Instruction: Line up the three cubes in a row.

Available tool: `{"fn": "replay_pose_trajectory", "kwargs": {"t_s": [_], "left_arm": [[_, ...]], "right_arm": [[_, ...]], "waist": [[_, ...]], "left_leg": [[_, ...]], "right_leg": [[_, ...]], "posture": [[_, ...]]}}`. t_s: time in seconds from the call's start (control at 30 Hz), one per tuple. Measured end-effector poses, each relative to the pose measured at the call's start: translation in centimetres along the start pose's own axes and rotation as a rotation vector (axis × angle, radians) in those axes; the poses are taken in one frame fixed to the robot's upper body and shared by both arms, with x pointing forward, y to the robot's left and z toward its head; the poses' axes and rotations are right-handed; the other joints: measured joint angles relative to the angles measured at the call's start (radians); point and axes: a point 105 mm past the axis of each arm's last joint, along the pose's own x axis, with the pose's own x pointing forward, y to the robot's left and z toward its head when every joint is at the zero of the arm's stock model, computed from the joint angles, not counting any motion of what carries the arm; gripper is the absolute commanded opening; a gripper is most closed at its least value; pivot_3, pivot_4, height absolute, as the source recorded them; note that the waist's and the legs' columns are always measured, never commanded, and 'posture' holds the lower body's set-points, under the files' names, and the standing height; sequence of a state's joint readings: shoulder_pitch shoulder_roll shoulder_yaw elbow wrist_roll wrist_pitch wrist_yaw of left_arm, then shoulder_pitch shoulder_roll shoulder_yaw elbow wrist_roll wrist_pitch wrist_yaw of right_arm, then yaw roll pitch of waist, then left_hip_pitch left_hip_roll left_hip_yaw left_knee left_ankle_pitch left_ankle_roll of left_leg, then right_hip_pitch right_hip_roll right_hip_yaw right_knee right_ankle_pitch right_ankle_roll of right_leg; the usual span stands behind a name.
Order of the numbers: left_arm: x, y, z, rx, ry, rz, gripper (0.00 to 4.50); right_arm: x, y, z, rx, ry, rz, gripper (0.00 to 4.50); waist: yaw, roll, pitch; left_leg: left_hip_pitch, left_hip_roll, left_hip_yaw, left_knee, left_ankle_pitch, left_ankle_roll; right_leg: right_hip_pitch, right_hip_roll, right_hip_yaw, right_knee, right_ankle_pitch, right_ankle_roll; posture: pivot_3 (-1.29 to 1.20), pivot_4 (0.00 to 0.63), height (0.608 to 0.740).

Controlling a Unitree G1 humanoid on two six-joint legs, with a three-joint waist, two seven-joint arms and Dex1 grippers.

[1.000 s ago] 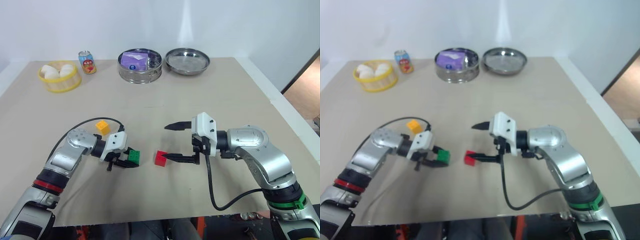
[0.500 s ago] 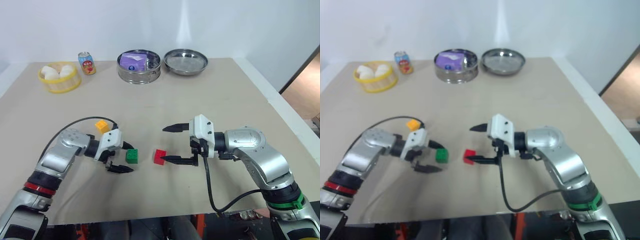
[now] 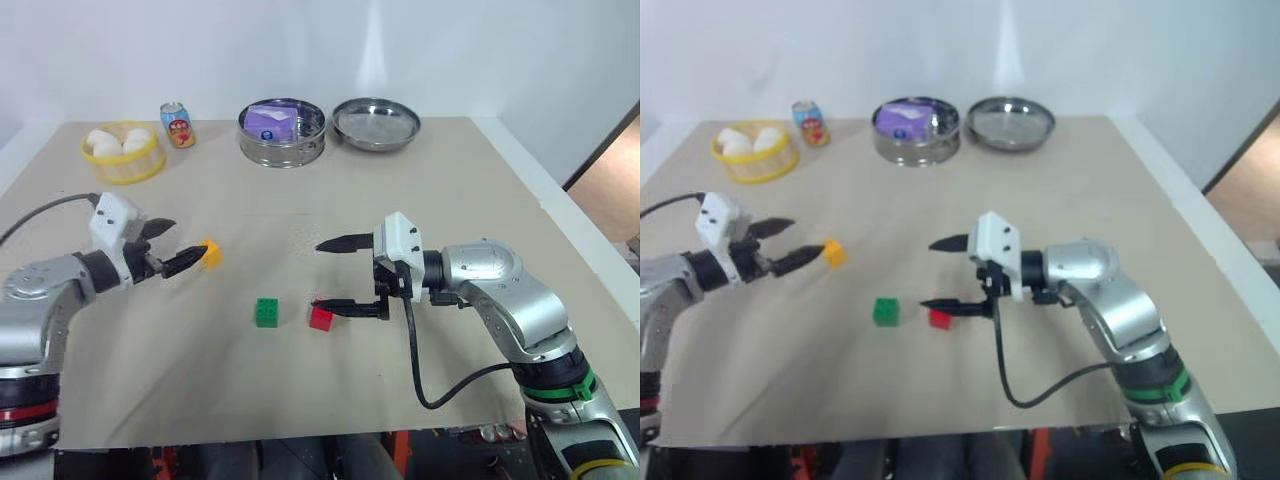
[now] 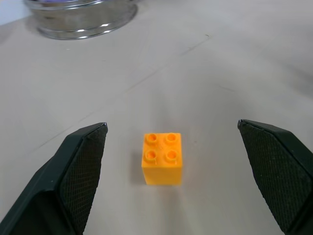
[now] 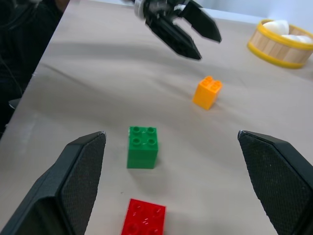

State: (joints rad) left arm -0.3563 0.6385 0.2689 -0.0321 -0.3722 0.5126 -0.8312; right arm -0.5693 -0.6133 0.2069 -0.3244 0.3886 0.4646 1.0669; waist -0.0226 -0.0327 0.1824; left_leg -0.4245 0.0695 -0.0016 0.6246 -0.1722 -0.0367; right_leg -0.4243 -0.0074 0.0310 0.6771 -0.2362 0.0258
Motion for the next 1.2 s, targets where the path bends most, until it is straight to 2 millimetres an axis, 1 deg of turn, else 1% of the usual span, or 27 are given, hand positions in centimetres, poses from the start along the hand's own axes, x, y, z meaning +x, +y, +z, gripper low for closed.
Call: {"fn": "replay_pose_trajectory", "kwargs": {"t_s": [0.03,0.23,0.4,0.43,0.47,0.53,0.57,0.63,0.7,0.73,0.77,0.8,0.83,1.13,1.2], "left_arm": [[0.6,0.2,-0.4,0.001,0.006,-0.002,4.43],[1.3,0.4,-1.4,-0.003,0.03,-0.008,4.43],[2.0,1.0,-3.4,0.009,0.101,-0.026,4.43],[2.5,1.2,-3.5,0.025,0.107,-0.029,4.43],[2.6,1.3,-3.5,0.028,0.108,-0.032,4.04],[2.8,1.4,-3.6,0.035,0.113,-0.035,3.54],[2.9,1.4,-3.7,0.037,0.116,-0.034,3.18],[3.1,1.6,-3.7,0.044,0.121,-0.032,2.79],[3.7,1.7,-4.1,0.056,0.142,-0.044,2.09],[4.0,1.7,-4.3,0.053,0.146,-0.049,1.63],[4.0,1.7,-4.3,0.053,0.146,-0.049,1.63],[4.0,1.6,-4.5,0.053,0.153,-0.05,1.41],[4.1,1.6,-4.7,0.052,0.159,-0.054,1.39],[4.2,1.4,-4.8,0.085,0.165,-0.088,1.38],[3.6,1.1,-4.7,0.103,0.175,-0.13,1.38]], "right_arm": [[0.0,-0.1,-0.1,-0.003,0.004,-0.003,4.5],[-0.1,-0.1,-0.2,-0.01,0.015,-0.009,4.5],[-0.3,-0.1,-0.6,-0.008,0.032,-0.017,4.5],[-0.4,-0.1,-0.7,-0.007,0.04,-0.02,4.5],[-0.4,-0.1,-0.7,-0.008,0.042,-0.02,4.5],[-0.4,-0.1,-0.8,-0.009,0.043,-0.021,4.5],[-0.4,-0.1,-0.8,-0.009,0.044,-0.02,4.5],[-0.5,-0.1,-0.8,-0.009,0.046,-0.021,4.5],[-0.5,0.0,-0.9,-0.009,0.049,-0.02,4.5],[-0.5,0.0,-0.9,-0.01,0.05,-0.019,4.5],[-0.5,0.0,-0.9,-0.01,0.05,-0.019,4.5],[-0.6,0.1,-0.9,-0.01,0.051,-0.019,4.5],[-0.6,0.1,-1.0,-0.01,0.053,-0.02,4.5],[-0.7,0.1,-1.2,-0.006,0.062,-0.02,4.5],[-0.7,0.2,-1.2,-0.008,0.062,-0.02,4.5]], "waist": [[0.0,0.0,0.0],[0.0,0.0,0.0],[0.0,0.0,0.0],[0.0,0.0,0.0],[0.0,0.0,0.0],[0.0,0.0,0.0],[0.0,0.0,0.0],[0.0,0.0,0.0],[0.0,0.0,0.0],[0.0,0.0,0.0],[0.0,0.0,0.0],[-0.001,0.0,0.0],[-0.001,0.0,0.0],[0.0,0.0,0.0],[-0.003,0.0,0.0]], "left_leg": [[0.0,0.0,0.0,0.0,0.0,0.0],[0.0,0.0,0.0,0.0,0.0,0.0],[0.0,0.0,0.0,-0.001,0.0,0.0],[0.0,0.0,0.0,-0.001,0.0,0.0],[0.0,0.0,0.0,-0.001,0.0,0.0],[0.0,0.0,0.0,-0.001,0.0,0.0],[0.0,0.0,0.0,-0.001,0.0,0.0],[0.0,0.0,0.0,-0.001,0.0,0.0],[0.0,0.0,0.0,-0.001,0.0,0.0],[0.0,0.0,0.0,-0.001,0.0,0.0],[0.0,0.0,0.0,-0.001,0.0,0.0],[0.0,0.0,0.0,-0.001,0.0,0.0],[0.0,0.0,0.0,-0.001,0.0,0.0],[0.0,0.0,0.0,-0.001,0.0,0.0],[0.0,0.0,0.0,-0.002,0.0,0.0]], "right_leg": [[0.0,0.0,0.0,0.0,0.0,0.0],[0.0,0.0,0.0,0.0,0.0,0.001],[0.0,0.0,0.0,0.0,0.001,0.001],[0.0,0.0,0.0,0.0,0.001,0.001],[0.0,0.0,0.0,0.0,0.001,0.001],[0.0,0.0,0.0,0.0,0.001,0.001],[0.0,0.0,0.0,0.0,0.001,0.001],[0.0,0.0,0.0,0.0,0.001,0.001],[0.0,0.0,0.0,0.0,0.001,0.001],[0.0,0.0,0.0,0.0,0.001,0.001],[0.0,0.0,0.0,0.0,0.001,0.001],[0.0,0.0,0.0,0.0,0.001,0.001],[0.0,0.0,0.0,0.0,0.001,0.001],[0.0,0.0,0.0,0.0,0.001,0.002],[-0.001,0.0,0.0,0.0,0.001,0.001]], "posture": [[0.0,0.15,0.74],[0.0,0.15,0.74],[0.0,0.15,0.74],[0.0,0.15,0.74],[0.0,0.15,0.74],[0.0,0.15,0.74],[0.0,0.15,0.74],[0.0,0.15,0.74],[0.0,0.15,0.74],[0.0,0.15,0.74],[0.0,0.15,0.74],[0.0,0.15,0.74],[0.0,0.15,0.74],[0.0,0.15,0.74],[0.0,0.15,0.74]]}}
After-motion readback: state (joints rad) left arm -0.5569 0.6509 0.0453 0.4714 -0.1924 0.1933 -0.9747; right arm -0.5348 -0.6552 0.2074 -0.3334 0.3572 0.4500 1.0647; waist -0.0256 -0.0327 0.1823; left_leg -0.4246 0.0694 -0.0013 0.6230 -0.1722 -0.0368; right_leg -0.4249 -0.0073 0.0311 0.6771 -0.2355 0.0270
